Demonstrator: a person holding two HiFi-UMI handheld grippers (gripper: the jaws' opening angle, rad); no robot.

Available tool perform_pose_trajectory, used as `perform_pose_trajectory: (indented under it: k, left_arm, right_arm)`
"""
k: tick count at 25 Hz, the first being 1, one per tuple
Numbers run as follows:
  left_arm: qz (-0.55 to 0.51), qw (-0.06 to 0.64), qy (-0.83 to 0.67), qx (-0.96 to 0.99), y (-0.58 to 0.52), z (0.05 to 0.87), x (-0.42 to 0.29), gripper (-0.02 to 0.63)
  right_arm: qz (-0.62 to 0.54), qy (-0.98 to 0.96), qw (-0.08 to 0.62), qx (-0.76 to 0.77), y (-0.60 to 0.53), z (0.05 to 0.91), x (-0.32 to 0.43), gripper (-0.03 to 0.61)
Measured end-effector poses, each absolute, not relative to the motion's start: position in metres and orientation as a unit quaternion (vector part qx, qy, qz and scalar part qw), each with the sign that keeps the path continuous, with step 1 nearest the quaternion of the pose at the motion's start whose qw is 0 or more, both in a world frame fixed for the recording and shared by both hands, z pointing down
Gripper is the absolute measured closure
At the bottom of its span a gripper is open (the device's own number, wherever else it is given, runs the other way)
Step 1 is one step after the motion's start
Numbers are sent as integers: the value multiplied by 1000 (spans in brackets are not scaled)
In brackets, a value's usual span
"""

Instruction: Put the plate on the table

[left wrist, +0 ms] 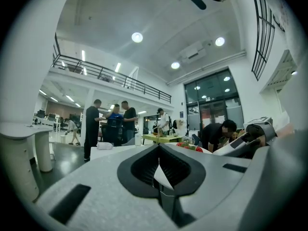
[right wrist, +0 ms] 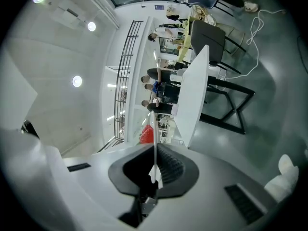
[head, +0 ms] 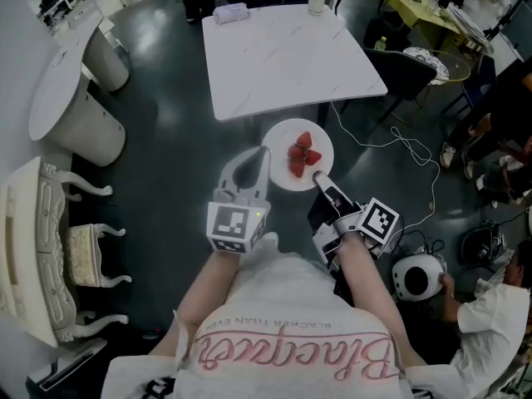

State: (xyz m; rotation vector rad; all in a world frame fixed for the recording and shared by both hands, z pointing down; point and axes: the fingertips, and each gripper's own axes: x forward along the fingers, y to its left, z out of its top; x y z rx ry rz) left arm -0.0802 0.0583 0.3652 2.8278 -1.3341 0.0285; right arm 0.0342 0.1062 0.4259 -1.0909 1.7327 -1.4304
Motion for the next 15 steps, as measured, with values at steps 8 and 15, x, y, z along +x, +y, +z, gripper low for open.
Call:
perform_pose_trajectory:
  k: [8,15]
  left_arm:
    - [6,8,-427,904,-3,366,-81,609]
    - [10,17,-431,902,-35,375,-83,609]
  right_arm:
    - [-542,657,319,-415,43,425,34,566]
    - [-552,650,320,-412,10,431,33,566]
